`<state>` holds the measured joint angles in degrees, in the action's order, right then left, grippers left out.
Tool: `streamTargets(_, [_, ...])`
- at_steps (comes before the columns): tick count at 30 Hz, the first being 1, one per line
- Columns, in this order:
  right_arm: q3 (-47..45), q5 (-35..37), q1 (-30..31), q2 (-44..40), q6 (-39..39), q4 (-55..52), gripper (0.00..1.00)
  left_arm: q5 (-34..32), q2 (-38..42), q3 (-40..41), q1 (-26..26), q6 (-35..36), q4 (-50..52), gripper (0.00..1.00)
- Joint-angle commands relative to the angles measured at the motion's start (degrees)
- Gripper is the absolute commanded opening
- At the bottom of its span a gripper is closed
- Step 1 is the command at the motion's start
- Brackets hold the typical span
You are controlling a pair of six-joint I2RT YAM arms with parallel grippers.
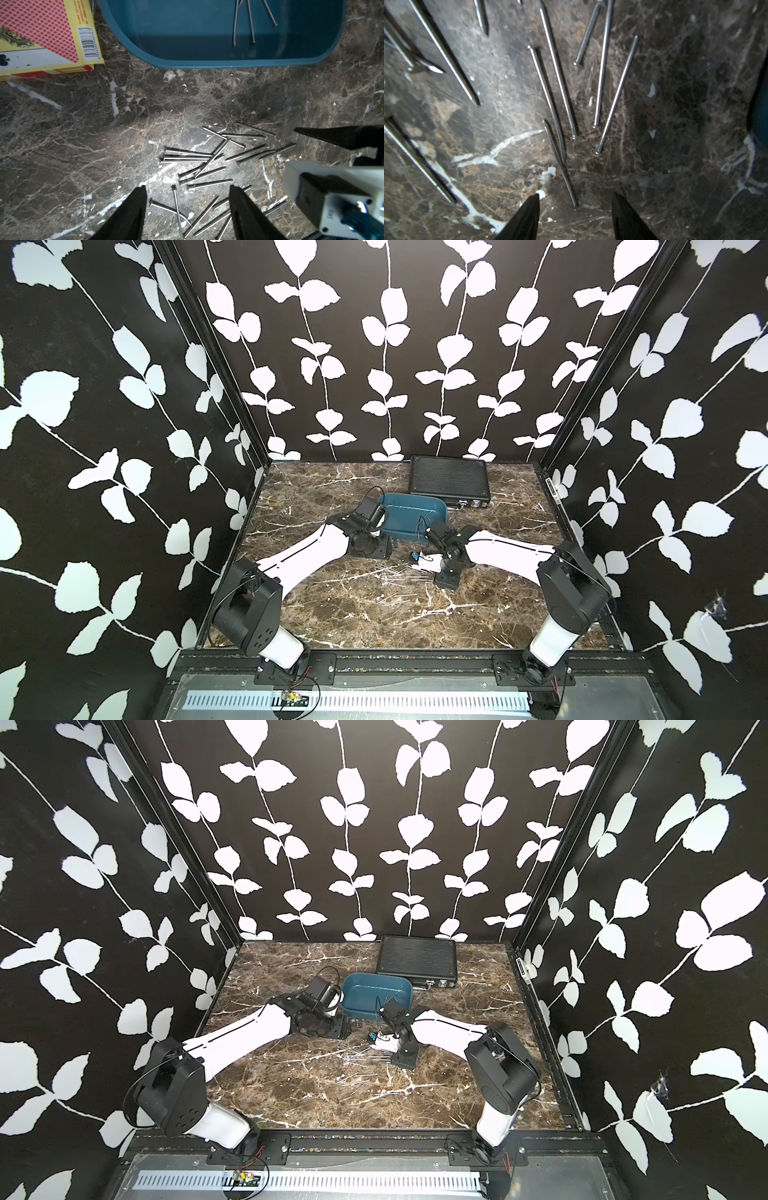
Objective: Put the nails on the desktop into the storage box
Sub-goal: Pick up the nail from the center of the board.
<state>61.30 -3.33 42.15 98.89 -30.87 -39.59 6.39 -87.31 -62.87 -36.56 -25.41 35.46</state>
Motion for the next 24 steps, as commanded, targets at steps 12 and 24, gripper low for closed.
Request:
streamTargets(12, [-3.4, -2.2, 2.0, 3.8, -2.0, 1.2, 0.35, -1.0, 0.6, -1.0, 0.0, 0.8, 2.2, 0.65])
streamTargets(24, [-0.4, -2.0, 3.5, 8.5, -2.4, -0.3, 0.15, -1.1, 0.9, -1.6, 0.3, 1.5, 3.6, 0.65])
